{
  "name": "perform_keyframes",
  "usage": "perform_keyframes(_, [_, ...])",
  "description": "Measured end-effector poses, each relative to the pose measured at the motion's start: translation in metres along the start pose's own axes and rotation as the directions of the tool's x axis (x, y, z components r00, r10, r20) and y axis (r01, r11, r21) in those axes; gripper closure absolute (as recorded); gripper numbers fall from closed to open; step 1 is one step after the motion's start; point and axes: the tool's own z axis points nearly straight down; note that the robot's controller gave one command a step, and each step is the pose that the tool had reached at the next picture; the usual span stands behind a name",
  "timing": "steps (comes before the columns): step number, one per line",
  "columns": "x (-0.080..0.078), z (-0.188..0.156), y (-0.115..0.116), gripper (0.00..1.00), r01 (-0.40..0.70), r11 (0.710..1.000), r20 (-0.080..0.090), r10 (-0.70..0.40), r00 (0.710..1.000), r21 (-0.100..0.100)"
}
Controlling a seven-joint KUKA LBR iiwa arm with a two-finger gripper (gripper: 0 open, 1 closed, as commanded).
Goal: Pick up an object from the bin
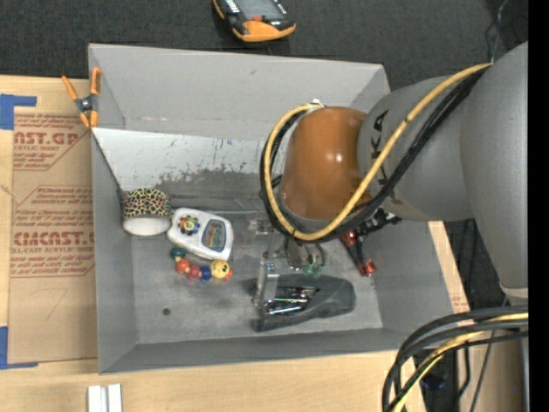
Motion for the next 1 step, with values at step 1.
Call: perform_keyframes(1, [0.0,0.0,0.0,0.0,0.0,1.0,0.0,0.0,1.0,0.0])
